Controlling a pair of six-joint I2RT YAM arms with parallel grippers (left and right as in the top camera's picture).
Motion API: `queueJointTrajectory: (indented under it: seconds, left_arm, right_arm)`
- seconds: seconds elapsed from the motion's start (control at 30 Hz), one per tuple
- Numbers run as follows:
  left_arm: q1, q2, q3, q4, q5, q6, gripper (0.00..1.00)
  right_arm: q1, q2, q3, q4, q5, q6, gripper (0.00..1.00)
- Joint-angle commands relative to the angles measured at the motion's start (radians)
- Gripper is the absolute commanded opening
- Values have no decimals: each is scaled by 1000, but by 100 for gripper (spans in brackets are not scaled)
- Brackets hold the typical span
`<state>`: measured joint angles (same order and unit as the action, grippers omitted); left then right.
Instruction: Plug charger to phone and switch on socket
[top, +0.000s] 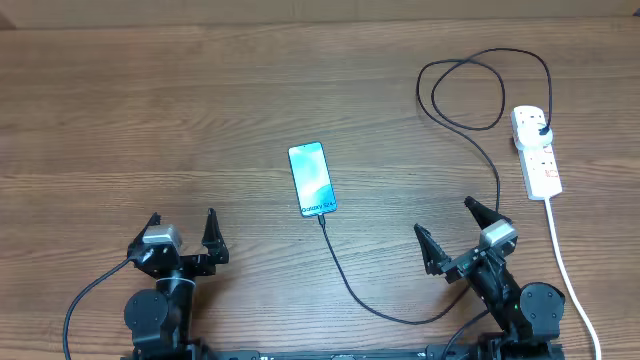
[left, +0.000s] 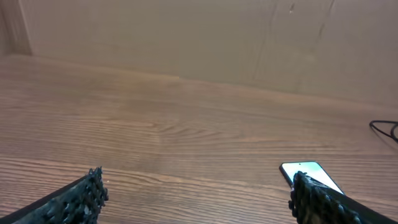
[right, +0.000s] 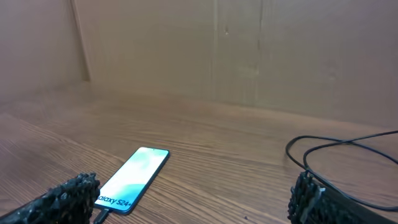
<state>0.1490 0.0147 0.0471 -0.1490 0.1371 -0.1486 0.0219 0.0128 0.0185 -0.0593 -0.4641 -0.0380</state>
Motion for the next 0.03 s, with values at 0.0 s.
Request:
queueJointTrajectory:
  seconds: [0.0]
  left_arm:
    - [-6, -11, -6, 0, -7, 22, 100]
  right_arm:
    - [5, -10, -11, 10, -1, -5, 100]
